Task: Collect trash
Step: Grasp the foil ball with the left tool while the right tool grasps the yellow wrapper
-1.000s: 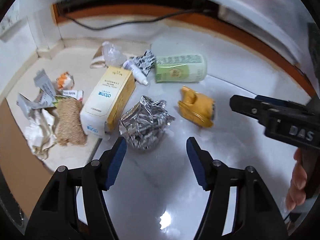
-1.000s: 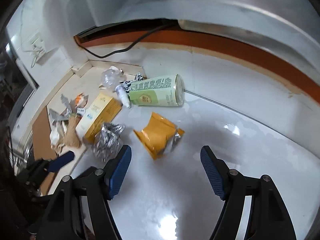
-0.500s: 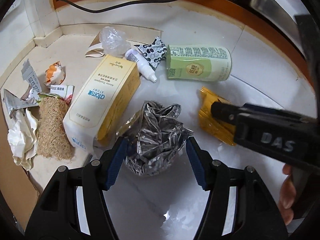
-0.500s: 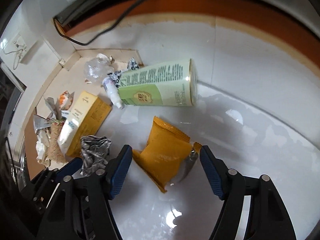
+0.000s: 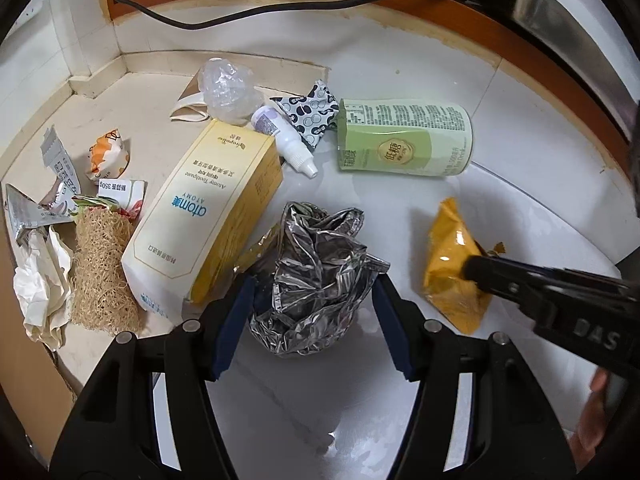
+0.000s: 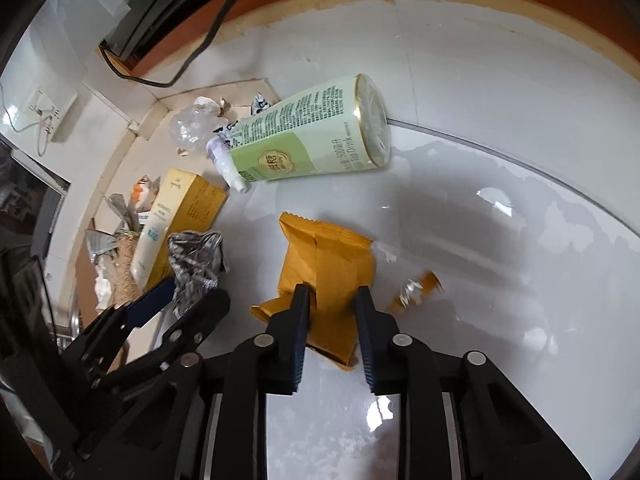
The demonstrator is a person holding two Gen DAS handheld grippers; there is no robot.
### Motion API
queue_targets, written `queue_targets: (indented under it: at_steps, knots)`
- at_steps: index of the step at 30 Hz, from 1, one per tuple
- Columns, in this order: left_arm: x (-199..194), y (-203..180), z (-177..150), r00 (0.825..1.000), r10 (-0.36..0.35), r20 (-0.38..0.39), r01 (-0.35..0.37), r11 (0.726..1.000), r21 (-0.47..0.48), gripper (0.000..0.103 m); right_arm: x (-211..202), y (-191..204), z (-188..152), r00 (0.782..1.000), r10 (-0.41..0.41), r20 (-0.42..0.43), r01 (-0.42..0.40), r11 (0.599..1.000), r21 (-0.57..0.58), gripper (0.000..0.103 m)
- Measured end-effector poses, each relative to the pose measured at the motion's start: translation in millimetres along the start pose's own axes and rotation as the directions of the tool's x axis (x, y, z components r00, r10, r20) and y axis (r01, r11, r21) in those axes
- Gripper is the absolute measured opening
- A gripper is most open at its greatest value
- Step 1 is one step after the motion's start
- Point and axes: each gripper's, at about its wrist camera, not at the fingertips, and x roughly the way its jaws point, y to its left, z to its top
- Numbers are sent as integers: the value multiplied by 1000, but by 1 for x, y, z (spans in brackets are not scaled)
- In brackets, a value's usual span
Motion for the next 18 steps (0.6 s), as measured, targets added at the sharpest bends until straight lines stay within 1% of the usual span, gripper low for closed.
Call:
queue_targets:
  at_steps: [3,6,9,12,18]
  knots:
    - [0,-4,-2,1000,20,12,-20,1000,9,55,-6,-5,-7,1000,18,3,-18,1000,15,17]
    - [-7,-7,-6,998,32,45,-33,999,33,45,-17,-9,-18,999,29,13,-29,1000,11,15]
    - [-14,-9,-11,999,18,46,-19,999,31,43,-25,-10,-27,999,37,23,-37,999,6,15]
    - [-25,-12,-19,999,-7,45,5,1000,30,42,-37,-11,-36,998,45,39,-45,999,1,15]
    - [-69,-18,-37,996,-61,67,59,998,31,42,-72,-6,-58,996,69,65,-68,998,-17,15]
